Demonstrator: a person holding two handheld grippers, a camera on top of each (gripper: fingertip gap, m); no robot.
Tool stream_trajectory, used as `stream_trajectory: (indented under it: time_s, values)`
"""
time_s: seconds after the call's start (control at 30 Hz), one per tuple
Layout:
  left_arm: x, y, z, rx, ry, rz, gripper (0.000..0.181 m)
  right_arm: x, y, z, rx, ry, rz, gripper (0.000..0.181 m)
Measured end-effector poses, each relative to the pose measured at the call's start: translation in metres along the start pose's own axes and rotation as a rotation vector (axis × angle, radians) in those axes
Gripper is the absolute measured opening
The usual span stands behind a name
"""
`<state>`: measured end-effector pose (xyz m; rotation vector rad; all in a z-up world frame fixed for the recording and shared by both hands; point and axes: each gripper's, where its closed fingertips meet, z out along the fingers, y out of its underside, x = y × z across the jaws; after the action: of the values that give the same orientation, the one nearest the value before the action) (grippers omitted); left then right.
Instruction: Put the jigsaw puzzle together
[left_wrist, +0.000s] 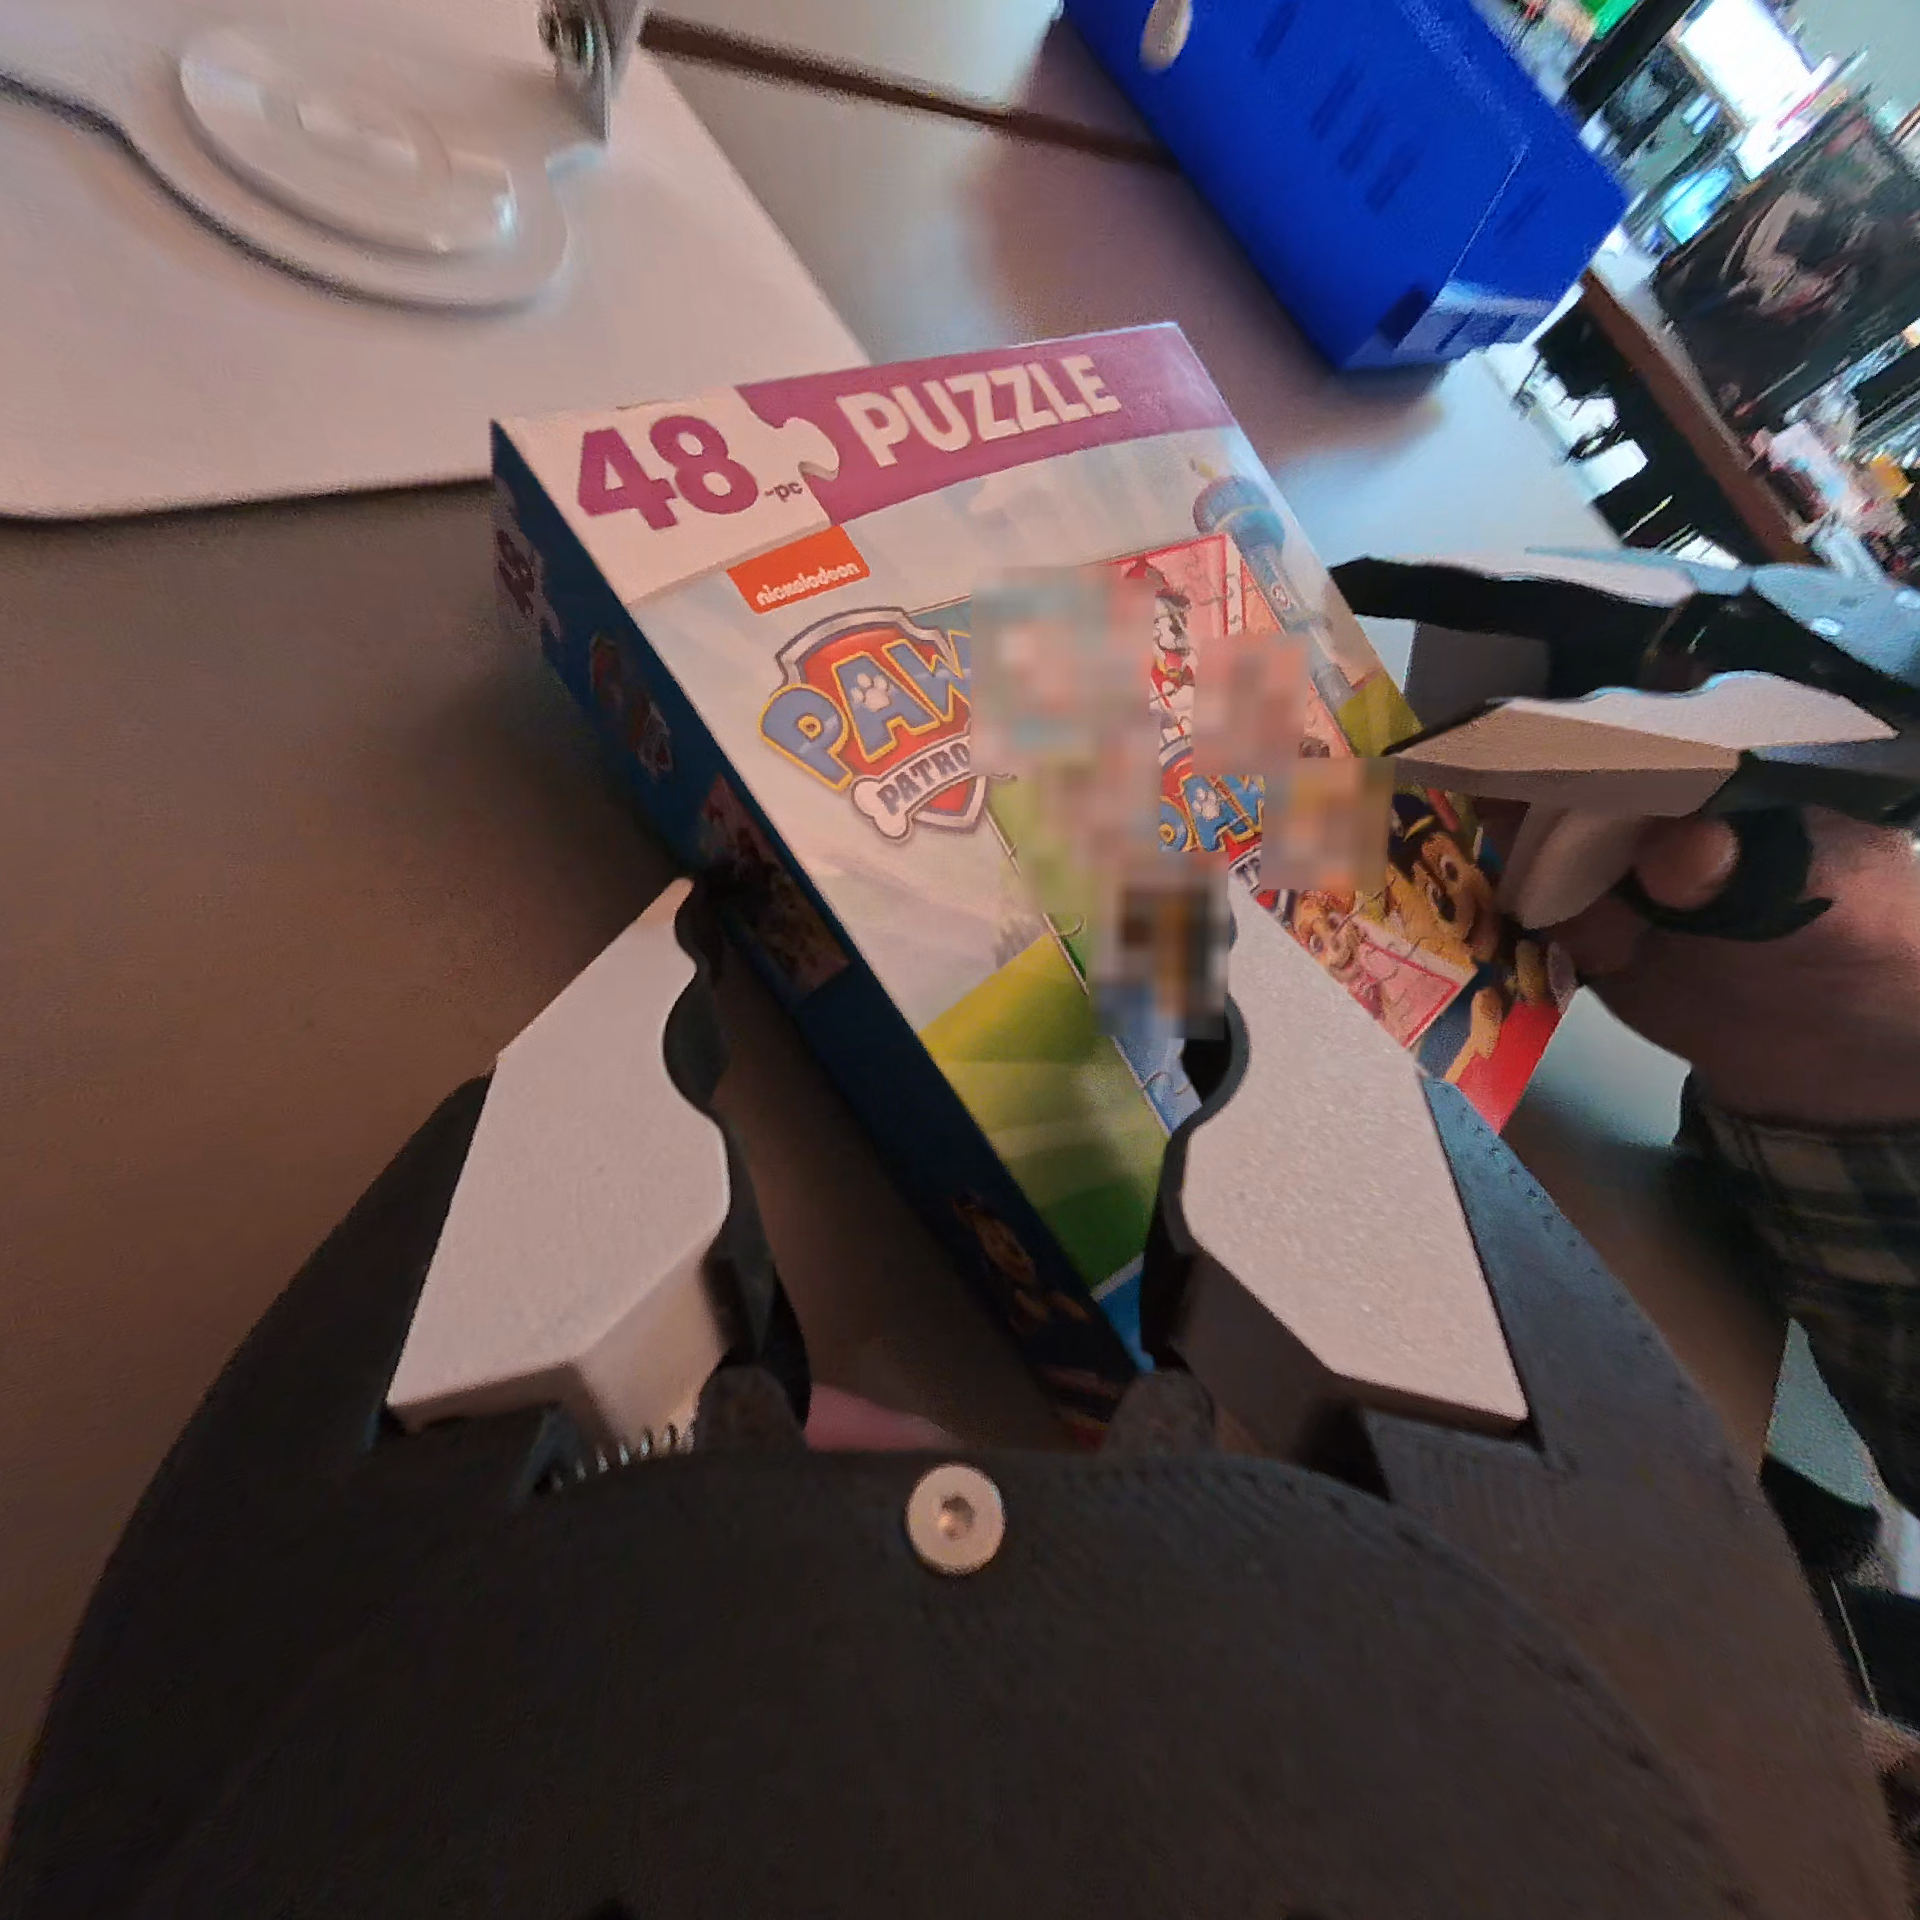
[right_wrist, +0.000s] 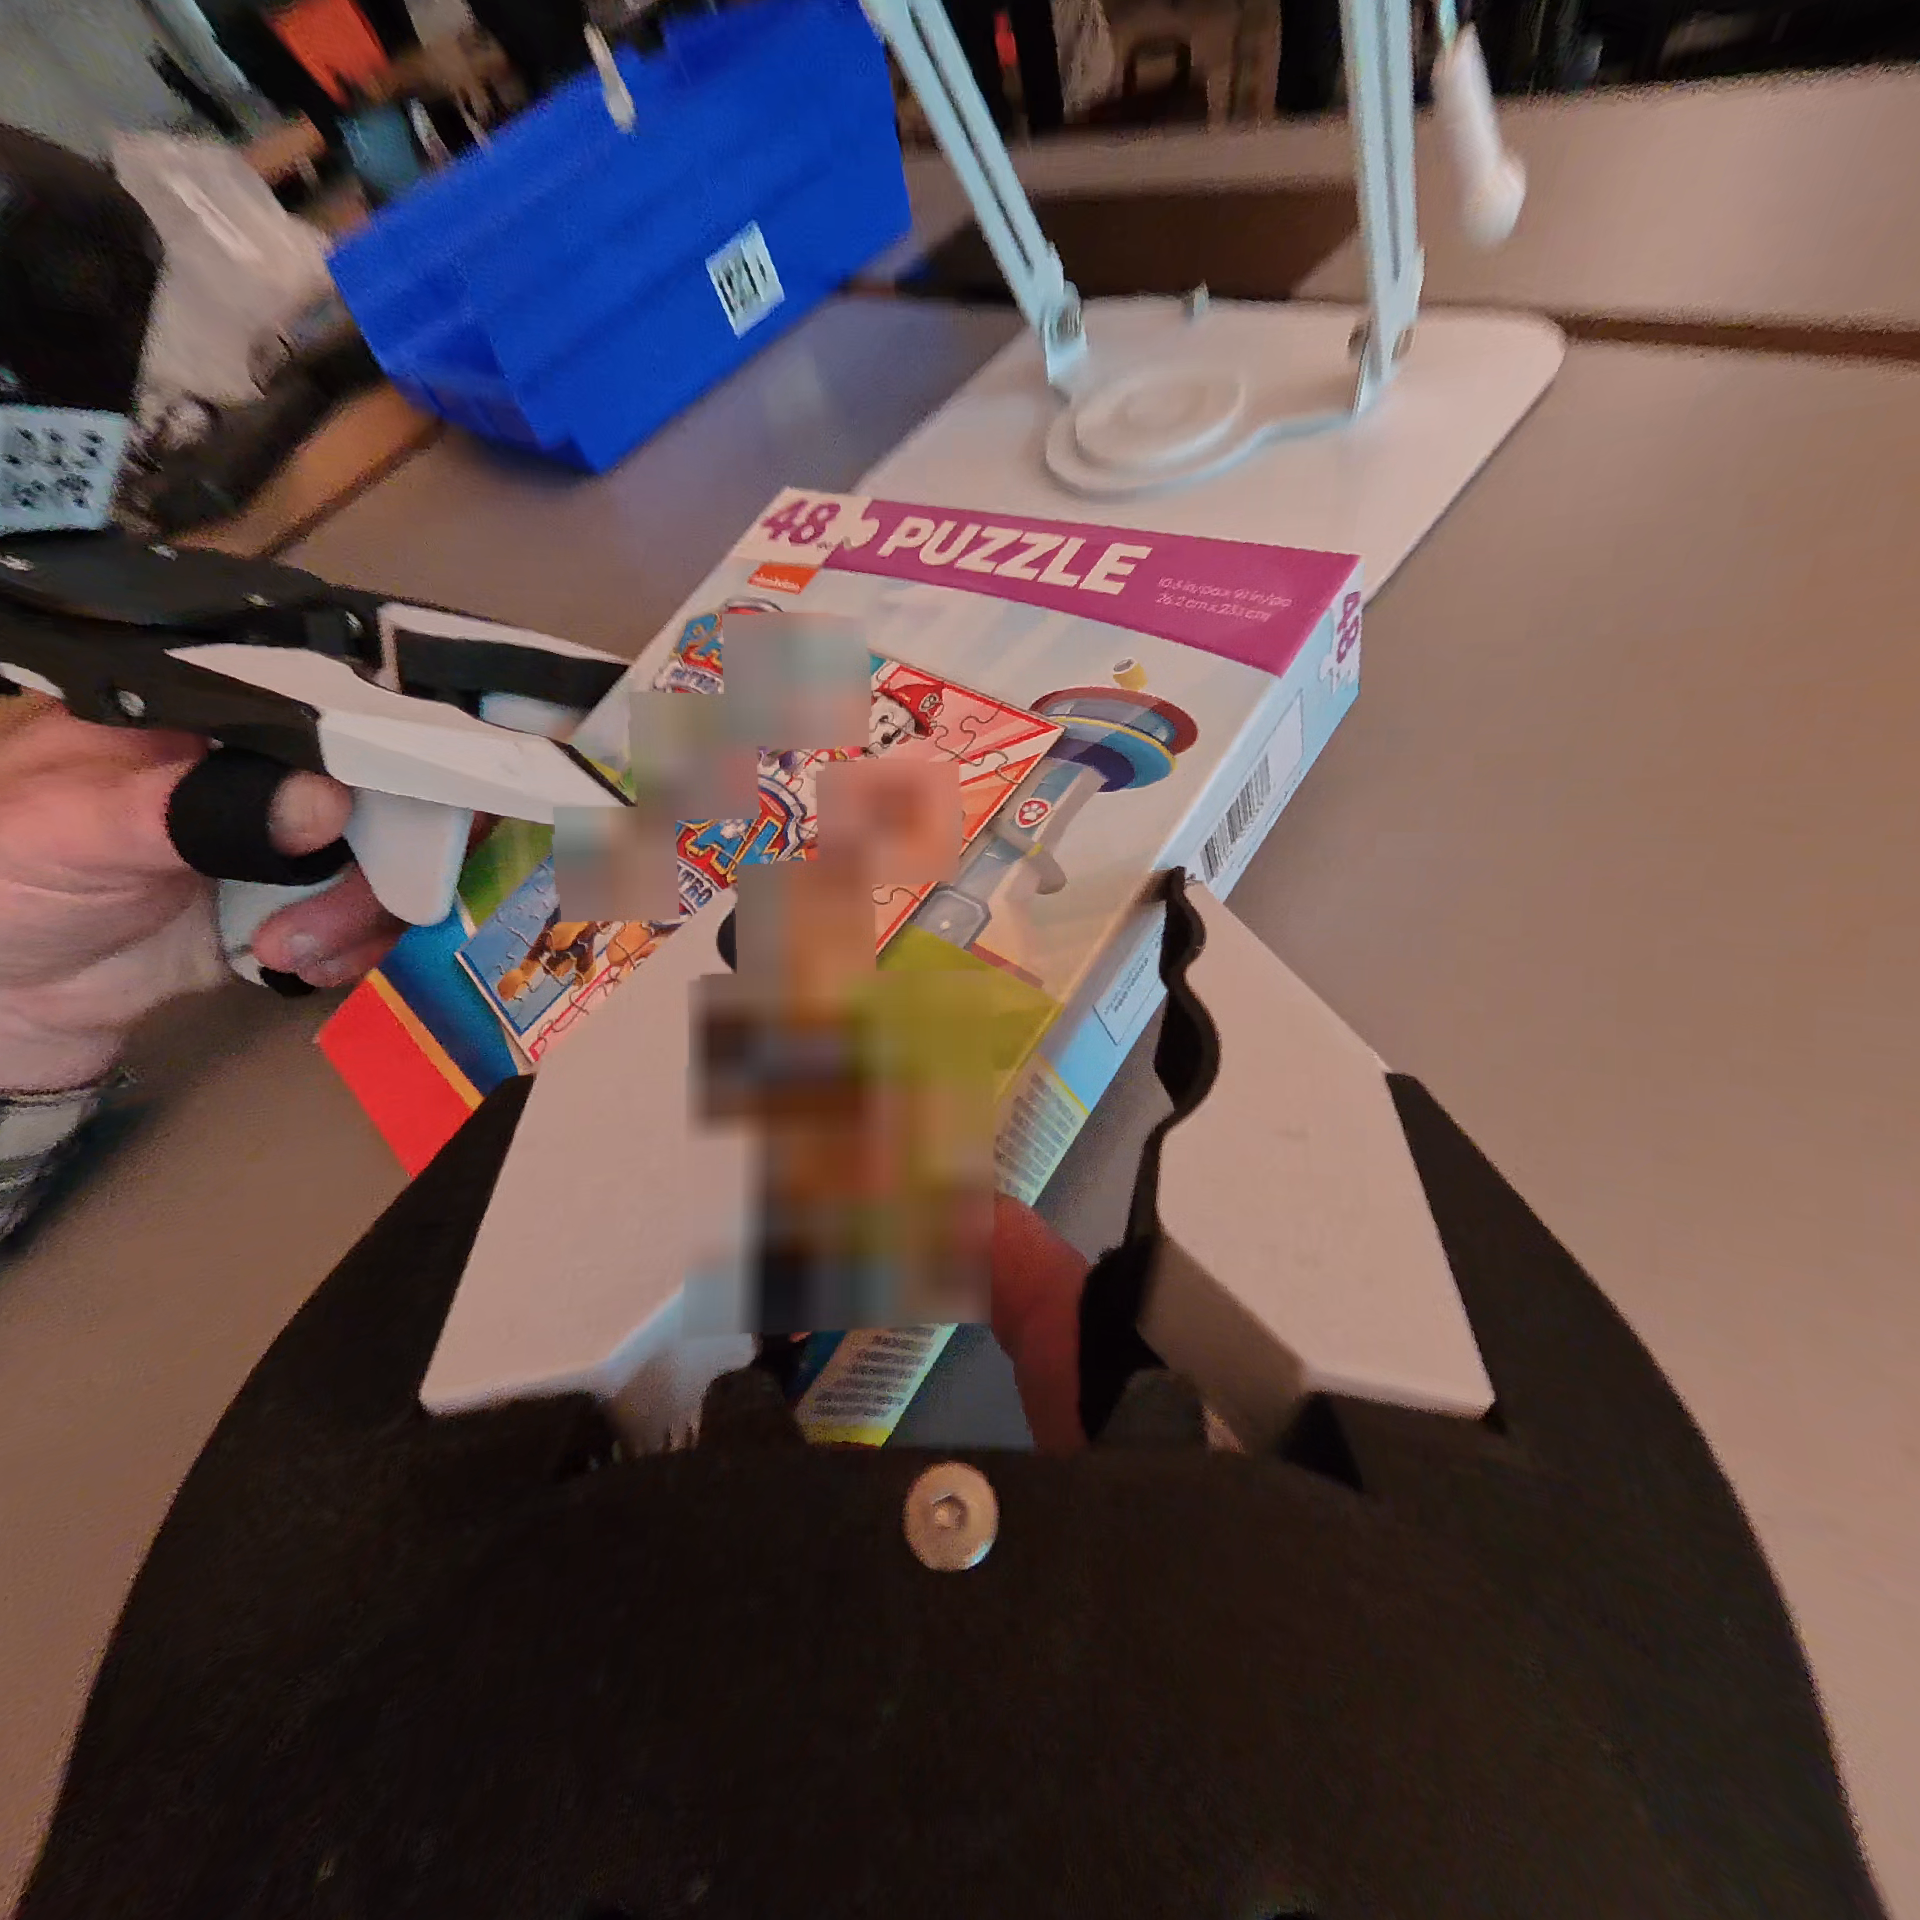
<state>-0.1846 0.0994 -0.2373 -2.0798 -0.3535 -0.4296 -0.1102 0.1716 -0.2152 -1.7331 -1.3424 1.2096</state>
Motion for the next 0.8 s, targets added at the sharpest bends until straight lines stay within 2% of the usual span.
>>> stream_trajectory:
  time_s: [0.1, 0.23, 0.33, 0.4, 0.53, 0.6, 0.8]
  values:
    - [0.014, -0.027, -0.017, 0.167, -0.026, 0.117, 0.080, -0.007, -0.019, -0.017, 0.121, 0.031, -0.108, 0.071]
    - [0.050, -0.062, -0.059, 0.463, -0.056, 0.390, 0.052, -0.022, -0.053, -0.056, 0.368, -0.002, -0.238, 0.062]
    - [0.087, -0.062, -0.088, 0.634, -0.041, 0.619, 0.041, -0.029, -0.048, -0.077, 0.398, -0.021, -0.338, 0.058]
    - [0.103, -0.043, -0.094, 0.625, -0.017, 0.754, 0.043, -0.028, -0.029, -0.083, 0.338, -0.042, -0.344, 0.053]
    - [0.119, -0.004, -0.090, 0.518, 0.037, 0.889, 0.046, -0.024, 0.007, -0.096, 0.216, -0.025, -0.375, 0.048]
    - [0.120, 0.014, -0.085, 0.445, 0.042, 0.936, 0.056, -0.024, 0.027, -0.100, 0.099, -0.034, -0.394, 0.044]
    - [0.113, 0.056, -0.068, 0.247, 0.013, 1.074, 0.060, -0.015, 0.079, -0.122, -0.208, -0.008, -0.476, 0.049]
